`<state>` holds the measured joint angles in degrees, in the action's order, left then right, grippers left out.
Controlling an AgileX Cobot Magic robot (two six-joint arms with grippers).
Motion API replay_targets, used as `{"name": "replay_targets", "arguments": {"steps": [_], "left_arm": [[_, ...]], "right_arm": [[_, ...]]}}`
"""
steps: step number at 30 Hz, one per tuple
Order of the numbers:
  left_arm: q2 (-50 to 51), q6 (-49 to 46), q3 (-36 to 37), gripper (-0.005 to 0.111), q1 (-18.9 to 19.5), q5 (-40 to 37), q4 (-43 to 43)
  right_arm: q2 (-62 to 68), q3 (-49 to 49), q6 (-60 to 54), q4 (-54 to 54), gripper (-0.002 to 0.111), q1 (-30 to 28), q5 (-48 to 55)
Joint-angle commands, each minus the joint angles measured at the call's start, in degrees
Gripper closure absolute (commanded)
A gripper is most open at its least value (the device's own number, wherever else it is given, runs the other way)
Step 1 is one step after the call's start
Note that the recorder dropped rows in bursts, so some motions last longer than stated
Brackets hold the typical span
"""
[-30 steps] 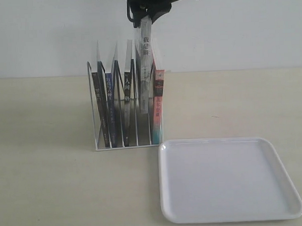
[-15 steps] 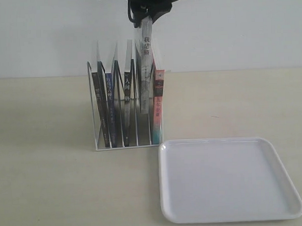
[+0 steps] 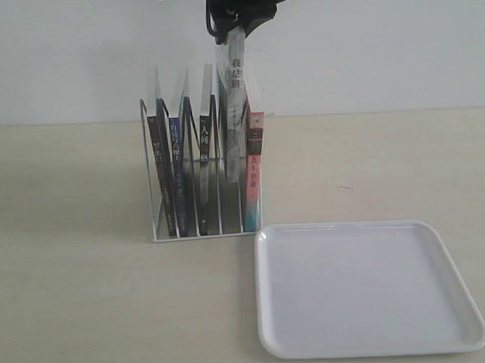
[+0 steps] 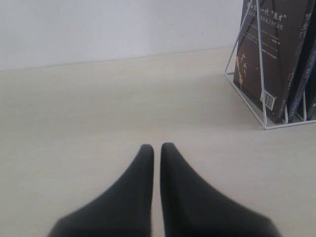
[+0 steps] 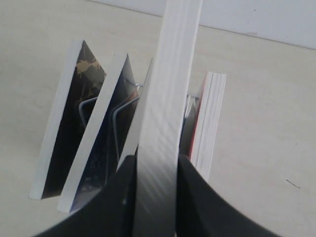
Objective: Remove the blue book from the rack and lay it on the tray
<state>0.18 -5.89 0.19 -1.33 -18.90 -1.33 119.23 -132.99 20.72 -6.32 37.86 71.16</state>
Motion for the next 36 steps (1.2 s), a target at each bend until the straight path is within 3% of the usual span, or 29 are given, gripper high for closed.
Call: {"name": "replay_targets", "arguments": {"steps": [1,25,30,36], "left_arm": [[-0.2,-0.1,-0.2,0.102,0.1,0.9,-0.1],[-0.2,-0.1,-0.2,0.102,0.1,0.9,-0.1],[-0.2,-0.1,-0.2,0.102,0.1,0.9,-0.1],[-0.2,-0.1,-0.2,0.102,0.1,0.9,-0.1]], "right_arm": [[-1.3,-0.7,-0.5,-1.7,0.108,-0.1,-1.2],[6.6,-0.7,-0.2,-1.9,0.108,-0.1,-2.8],[6.6,-0.9,-0.3,-1.4,0.073,-0.1,-2.4],[3.9,-1.4,-0.2,-0.4,0.07,-0.1,-1.3]]}}
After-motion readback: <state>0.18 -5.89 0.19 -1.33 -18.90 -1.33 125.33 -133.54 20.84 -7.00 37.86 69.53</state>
